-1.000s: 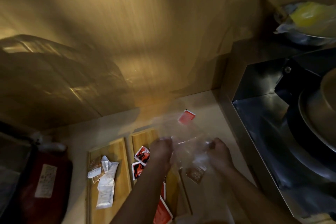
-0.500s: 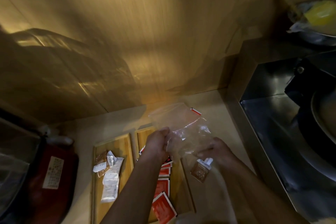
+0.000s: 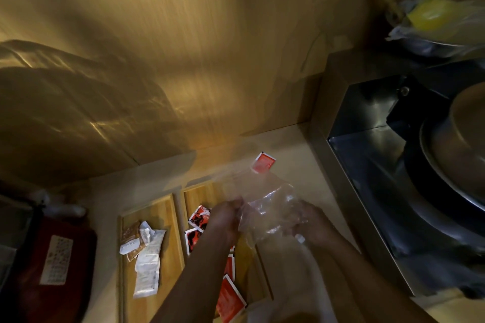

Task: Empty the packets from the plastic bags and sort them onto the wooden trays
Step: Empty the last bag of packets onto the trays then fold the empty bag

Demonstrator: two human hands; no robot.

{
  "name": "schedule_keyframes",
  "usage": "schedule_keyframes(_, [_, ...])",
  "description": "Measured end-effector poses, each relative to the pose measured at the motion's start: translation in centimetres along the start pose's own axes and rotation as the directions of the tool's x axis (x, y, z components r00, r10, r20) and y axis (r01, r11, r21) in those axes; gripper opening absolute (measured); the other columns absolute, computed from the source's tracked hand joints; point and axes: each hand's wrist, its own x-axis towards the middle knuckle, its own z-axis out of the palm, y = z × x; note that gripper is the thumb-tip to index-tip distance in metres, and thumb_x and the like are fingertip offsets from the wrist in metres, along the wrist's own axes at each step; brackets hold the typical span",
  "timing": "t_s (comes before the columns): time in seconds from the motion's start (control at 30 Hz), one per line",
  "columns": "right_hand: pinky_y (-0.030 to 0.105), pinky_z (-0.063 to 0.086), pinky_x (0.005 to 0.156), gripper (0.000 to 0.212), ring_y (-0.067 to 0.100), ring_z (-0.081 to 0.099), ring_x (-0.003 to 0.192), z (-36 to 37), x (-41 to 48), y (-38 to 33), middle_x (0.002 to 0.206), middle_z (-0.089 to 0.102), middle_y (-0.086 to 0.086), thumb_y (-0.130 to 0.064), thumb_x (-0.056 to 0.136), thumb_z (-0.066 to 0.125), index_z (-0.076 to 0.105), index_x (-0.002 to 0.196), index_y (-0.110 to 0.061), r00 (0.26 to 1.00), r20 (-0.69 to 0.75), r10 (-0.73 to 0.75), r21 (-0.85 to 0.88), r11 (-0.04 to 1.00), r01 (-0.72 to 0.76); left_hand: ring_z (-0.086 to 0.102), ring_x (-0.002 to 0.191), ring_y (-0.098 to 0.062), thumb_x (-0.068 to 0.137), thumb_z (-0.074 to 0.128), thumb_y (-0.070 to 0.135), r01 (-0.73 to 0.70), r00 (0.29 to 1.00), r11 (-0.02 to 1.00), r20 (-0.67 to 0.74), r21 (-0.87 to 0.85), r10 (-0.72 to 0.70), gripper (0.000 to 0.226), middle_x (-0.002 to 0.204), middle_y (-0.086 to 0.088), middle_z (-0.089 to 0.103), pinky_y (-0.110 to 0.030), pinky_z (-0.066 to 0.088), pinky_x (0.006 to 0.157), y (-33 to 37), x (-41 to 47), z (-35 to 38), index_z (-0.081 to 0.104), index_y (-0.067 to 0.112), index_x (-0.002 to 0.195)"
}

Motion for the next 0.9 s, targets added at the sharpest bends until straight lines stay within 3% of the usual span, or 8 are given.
schedule_keyframes(0.07, [0.02, 0.045, 0.053, 0.025, 0.011, 0.057, 0.063, -1.2, -0.2, -0.6, 0.059, 0.058, -0.008, 0.002, 0.073, 0.066, 0.054, 0.063, -0.017, 0.987, -0.143, 0.066, 0.131, 0.99, -0.047, 0.045, 0.053, -0.024, 0.086, 0.049, 0.002, -0.007, 0.999, 0.994, -0.03, 0.11, 0.011, 0.017, 0.065, -0.016, 0.046, -0.024, 0.045, 0.04, -1.0, 0.5, -0.2, 0.053, 0.004, 0.069])
schedule_keyframes(0.17, [0.025, 0.047, 0.048, 0.034, 0.014, 0.053, 0.057, -2.8, -0.2, -1.2, 0.055, 0.056, -0.002, 0.011, 0.065, 0.071, 0.05, 0.056, -0.014, 0.962, -0.256, 0.098, 0.316, 0.949, -0.013, 0.052, 0.065, -0.026, 0.077, 0.055, 0.002, -0.089, 0.995, 0.943, -0.004, 0.32, 0.096, 0.009, 0.078, -0.021, 0.057, -0.039, 0.048, 0.067, -2.4, 0.7, -0.1, 0.06, 0.008, 0.071])
schedule_keyframes(0.3, [0.01, 0.044, 0.041, 0.02, 0.012, 0.054, 0.056, -3.7, -0.7, -2.1, 0.063, 0.06, 0.002, 0.005, 0.07, 0.071, 0.059, 0.068, -0.01, 0.946, -0.308, 0.097, 0.427, 0.903, 0.047, 0.055, 0.037, -0.012, 0.084, 0.048, 0.001, -0.041, 0.999, 0.894, 0.042, 0.445, 0.025, 0.022, 0.057, -0.01, 0.057, -0.018, 0.045, 0.042, -4.4, 0.7, -0.1, 0.054, 0.005, 0.064])
schedule_keyframes(0.4, [0.015, 0.047, 0.047, 0.023, 0.011, 0.057, 0.057, -3.8, -1.1, -2.9, 0.064, 0.061, 0.0, 0.002, 0.072, 0.071, 0.058, 0.067, -0.015, 0.923, -0.371, 0.099, 0.499, 0.86, 0.108, 0.067, 0.071, -0.023, 0.084, 0.051, 0.006, -0.041, 0.999, 0.824, 0.013, 0.565, 0.042, 0.015, 0.081, -0.011, 0.066, -0.026, 0.052, 0.055, -5.6, 0.5, 0.4, 0.057, 0.0, 0.096])
schedule_keyframes(0.47, [0.014, 0.047, 0.045, 0.022, 0.004, 0.06, 0.05, -3.4, -1.3, -3.1, 0.064, 0.062, -0.001, 0.003, 0.072, 0.071, 0.059, 0.068, -0.015, 0.921, -0.38, 0.085, 0.506, 0.853, 0.13, 0.065, 0.088, -0.03, 0.085, 0.058, 0.008, -0.131, 0.987, 0.752, 0.016, 0.646, 0.159, 0.028, 0.098, -0.014, 0.062, -0.029, 0.052, 0.059, -6.3, 0.5, 0.5, 0.054, -0.001, 0.11])
schedule_keyframes(0.63, [0.011, 0.048, 0.045, 0.018, 0.009, 0.059, 0.056, -2.4, -1.4, -2.9, 0.067, 0.063, 0.001, 0.003, 0.072, 0.072, 0.061, 0.074, -0.012, 0.94, -0.337, 0.055, 0.493, 0.861, 0.127, 0.062, 0.066, -0.021, 0.082, 0.064, 0.009, -0.226, 0.969, 0.697, 0.088, 0.681, 0.229, 0.03, 0.107, -0.024, 0.066, -0.022, 0.048, 0.043, -7.0, -0.2, 0.4, 0.056, -0.004, 0.109])
schedule_keyframes(0.83, [0.012, 0.049, 0.045, 0.014, 0.003, 0.063, 0.049, -1.3, -1.8, -2.2, 0.073, 0.066, 0.008, 0.004, 0.073, 0.07, 0.065, 0.079, -0.008, 0.963, -0.258, 0.077, 0.53, 0.845, 0.074, 0.059, 0.083, -0.018, 0.087, 0.058, 0.017, -0.333, 0.915, 0.458, 0.165, 0.824, 0.368, 0.027, 0.106, -0.011, 0.062, -0.02, 0.046, 0.057, -7.5, -1.2, 0.1, 0.05, 0.007, 0.11])
schedule_keyframes(0.9, [0.014, 0.05, 0.046, 0.014, 0.009, 0.064, 0.056, -0.9, -2.0, -2.2, 0.076, 0.068, 0.008, 0.001, 0.074, 0.07, 0.066, 0.085, -0.006, 0.974, -0.214, 0.08, 0.544, 0.837, 0.051, 0.059, 0.086, -0.019, 0.088, 0.055, 0.016, -0.365, 0.888, 0.463, 0.152, 0.808, 0.435, 0.022, 0.103, -0.009, 0.061, -0.022, 0.046, 0.062, -7.5, -2.1, 0.2, 0.05, 0.009, 0.109])
